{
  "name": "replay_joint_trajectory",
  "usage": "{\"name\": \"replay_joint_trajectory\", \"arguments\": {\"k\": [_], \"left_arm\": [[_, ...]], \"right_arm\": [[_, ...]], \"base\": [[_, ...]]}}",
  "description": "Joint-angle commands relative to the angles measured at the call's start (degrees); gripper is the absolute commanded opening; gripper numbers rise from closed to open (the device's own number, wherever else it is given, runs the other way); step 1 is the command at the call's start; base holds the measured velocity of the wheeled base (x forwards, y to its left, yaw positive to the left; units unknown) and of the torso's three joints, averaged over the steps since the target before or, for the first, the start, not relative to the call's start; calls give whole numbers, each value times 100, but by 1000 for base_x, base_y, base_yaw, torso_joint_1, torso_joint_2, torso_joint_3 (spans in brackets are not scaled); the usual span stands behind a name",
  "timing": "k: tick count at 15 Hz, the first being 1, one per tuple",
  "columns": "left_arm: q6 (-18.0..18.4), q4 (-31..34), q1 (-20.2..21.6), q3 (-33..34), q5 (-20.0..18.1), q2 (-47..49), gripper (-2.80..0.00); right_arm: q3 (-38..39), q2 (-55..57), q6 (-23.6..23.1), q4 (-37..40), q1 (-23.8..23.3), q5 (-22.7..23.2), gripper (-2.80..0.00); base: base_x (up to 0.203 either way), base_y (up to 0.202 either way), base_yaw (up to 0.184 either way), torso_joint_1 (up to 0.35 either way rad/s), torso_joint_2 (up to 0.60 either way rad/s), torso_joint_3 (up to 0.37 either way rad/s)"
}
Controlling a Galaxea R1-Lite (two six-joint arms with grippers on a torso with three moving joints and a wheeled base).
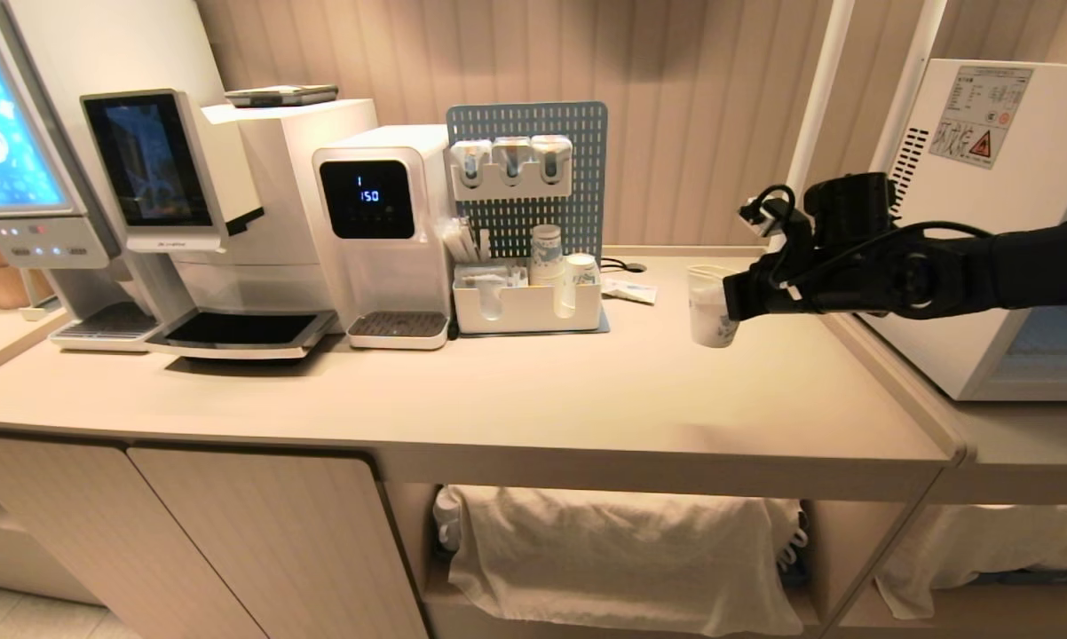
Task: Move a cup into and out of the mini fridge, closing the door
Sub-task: Place the paper cup on the table
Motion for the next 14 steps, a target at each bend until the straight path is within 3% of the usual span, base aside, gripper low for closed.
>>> {"name": "replay_joint_trajectory", "arguments": {"k": [1, 3, 5, 14], "left_arm": [[0, -6, -2, 0, 1, 7, -280], [0, -6, 7, 0, 1, 7, -280], [0, -5, -2, 0, 1, 7, -280], [0, -3, -2, 0, 1, 7, -280]], "right_arm": [[-20, 577, -35, -940, 1, 9, -280], [99, 794, -42, -1525, 2, -155, -280], [367, 945, -1, -1593, -6, -464, -280], [669, 1619, 25, -2413, -51, -515, -280]], "base": [[0, 0, 0, 0, 0, 0], [0, 0, 0, 0, 0, 0], [0, 0, 0, 0, 0, 0], [0, 0, 0, 0, 0, 0]]}}
